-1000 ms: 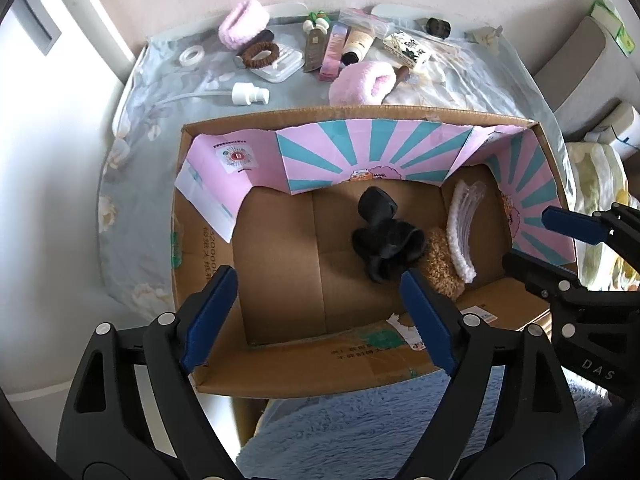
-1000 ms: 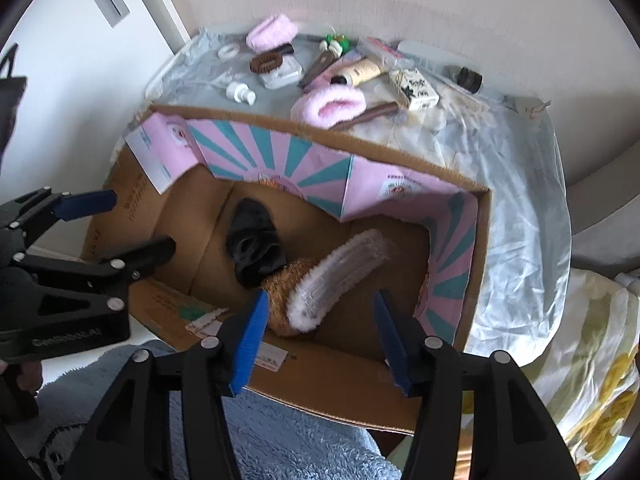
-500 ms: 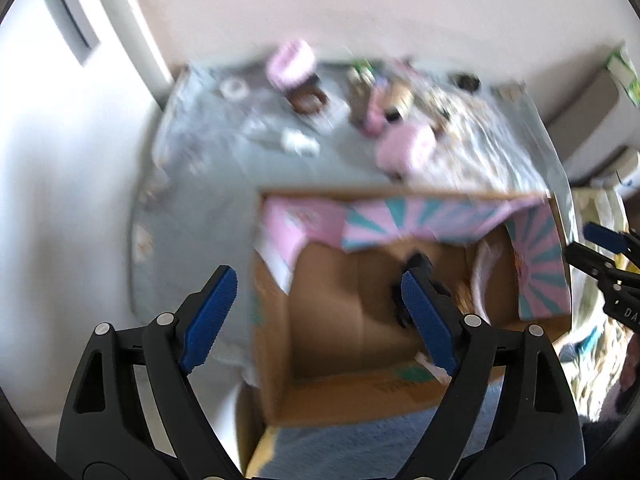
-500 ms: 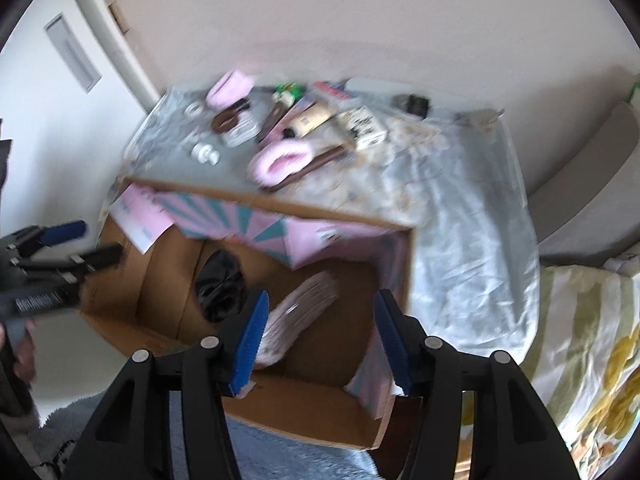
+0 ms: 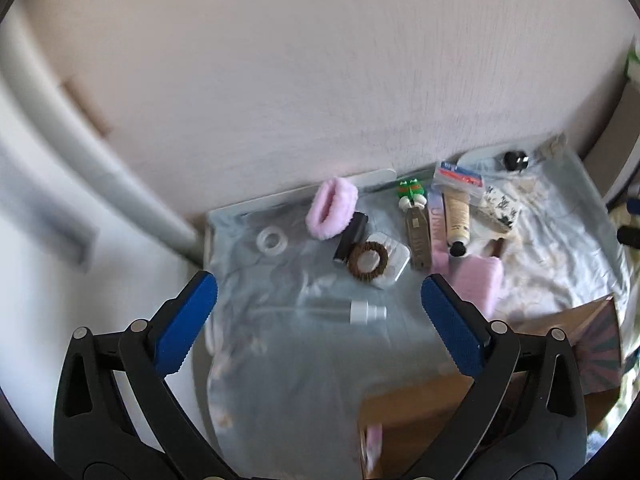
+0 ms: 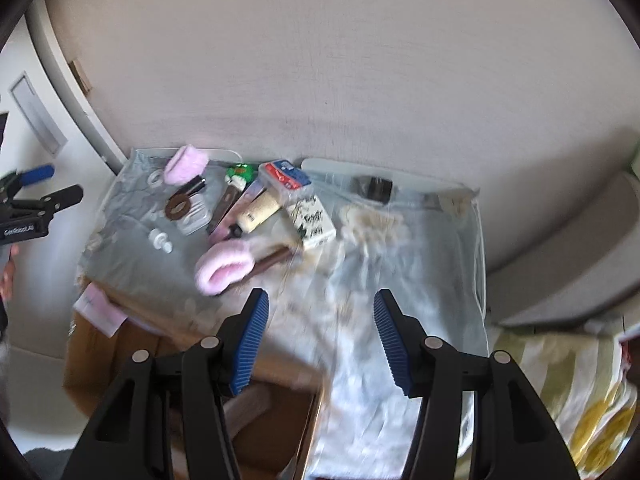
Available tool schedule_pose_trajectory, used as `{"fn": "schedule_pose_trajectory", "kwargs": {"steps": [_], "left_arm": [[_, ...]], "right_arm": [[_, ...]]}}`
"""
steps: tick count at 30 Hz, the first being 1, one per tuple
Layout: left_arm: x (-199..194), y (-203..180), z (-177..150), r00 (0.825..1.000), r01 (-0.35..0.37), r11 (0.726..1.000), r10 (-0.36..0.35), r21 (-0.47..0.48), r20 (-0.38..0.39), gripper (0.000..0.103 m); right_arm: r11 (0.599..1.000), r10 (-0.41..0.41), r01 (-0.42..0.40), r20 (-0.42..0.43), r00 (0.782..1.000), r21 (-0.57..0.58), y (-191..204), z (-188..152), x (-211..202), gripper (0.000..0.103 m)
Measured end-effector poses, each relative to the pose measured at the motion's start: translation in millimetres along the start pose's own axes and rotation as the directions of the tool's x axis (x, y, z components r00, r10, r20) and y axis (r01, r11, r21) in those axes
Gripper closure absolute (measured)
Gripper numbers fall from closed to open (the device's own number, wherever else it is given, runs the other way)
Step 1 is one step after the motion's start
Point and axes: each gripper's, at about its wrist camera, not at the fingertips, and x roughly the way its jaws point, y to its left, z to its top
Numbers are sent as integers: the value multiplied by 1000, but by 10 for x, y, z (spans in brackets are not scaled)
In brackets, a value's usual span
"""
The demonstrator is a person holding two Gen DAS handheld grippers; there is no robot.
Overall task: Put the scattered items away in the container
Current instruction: 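Grasp the pink fuzzy hair tie with the left tool while the right tool grasps the tissue pack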
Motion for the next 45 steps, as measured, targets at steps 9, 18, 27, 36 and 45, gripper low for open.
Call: {"fn": "schedule_pose_trajectory", "kwargs": {"steps": [9,18,27,36,45], "left_arm": [[1080,109,149,999,-14,997,10,-76,-46,1],[1556,176,252,998,42,994,-47,-104,-43,1],[1776,45,270,996,58,995,-62,-76,-59,1],[1898,39,228,993,82,991,-90,-103,-72,1],[1965,-7,210,987,148,982,-154,-116,-49,20]], "right_arm": [[999,24,-30,-120,992,-44,48,379,1142,52],[998,59,-55,-203,977,27,-27,548,1747,52],[998,35,-48,-289,957,-36,14,591,1876,52],[994,16,-50,-320,947,-101,77,508,1996,52],[988,-5,-44,-313,950,-147,63,436,2063,50]]}}
